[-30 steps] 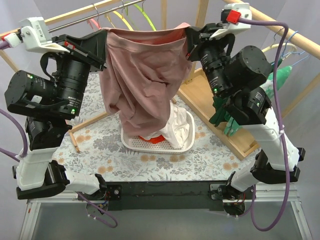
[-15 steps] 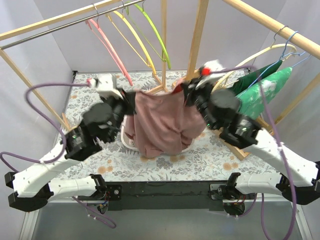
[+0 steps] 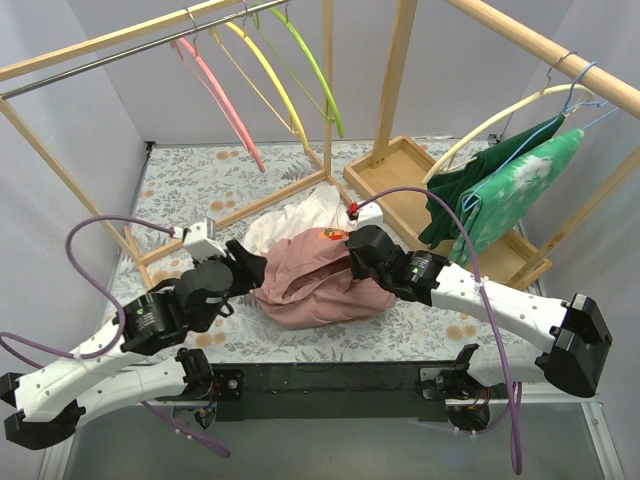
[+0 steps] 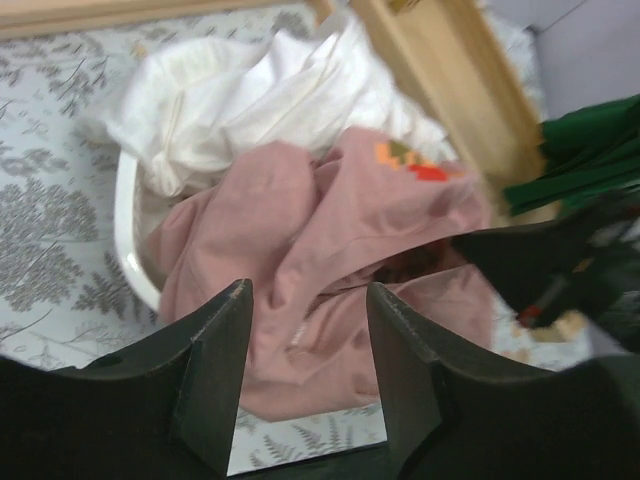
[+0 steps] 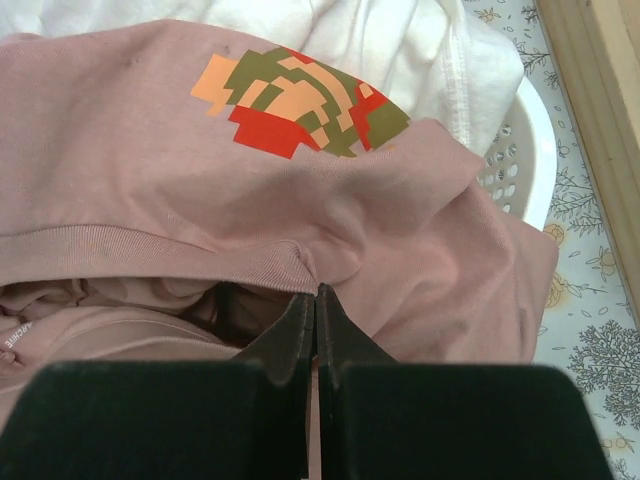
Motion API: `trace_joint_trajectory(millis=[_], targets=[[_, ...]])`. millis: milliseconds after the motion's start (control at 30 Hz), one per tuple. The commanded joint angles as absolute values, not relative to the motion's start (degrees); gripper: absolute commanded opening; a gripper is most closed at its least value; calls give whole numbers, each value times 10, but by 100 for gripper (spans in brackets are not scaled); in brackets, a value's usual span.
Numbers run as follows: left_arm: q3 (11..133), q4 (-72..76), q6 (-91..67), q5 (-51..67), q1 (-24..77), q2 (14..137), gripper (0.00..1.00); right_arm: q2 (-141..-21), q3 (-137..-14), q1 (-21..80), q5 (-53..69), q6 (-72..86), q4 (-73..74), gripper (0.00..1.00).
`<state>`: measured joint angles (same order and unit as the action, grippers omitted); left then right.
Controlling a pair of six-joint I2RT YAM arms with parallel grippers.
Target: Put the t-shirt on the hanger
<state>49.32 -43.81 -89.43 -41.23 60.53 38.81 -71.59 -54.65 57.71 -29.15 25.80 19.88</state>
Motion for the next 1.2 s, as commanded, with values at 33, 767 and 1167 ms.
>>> trace_joint_trajectory(millis=[33, 767, 1167], targets=[[612, -405, -833, -433, 603, 366, 53, -720, -580, 571, -285, 265, 178, 1], [1236, -309, -409, -629, 453, 913, 68, -715, -569, 569, -190, 248, 181, 1], [1170, -250, -375, -656, 432, 882, 63, -708, -548, 569, -179, 249, 182, 1]])
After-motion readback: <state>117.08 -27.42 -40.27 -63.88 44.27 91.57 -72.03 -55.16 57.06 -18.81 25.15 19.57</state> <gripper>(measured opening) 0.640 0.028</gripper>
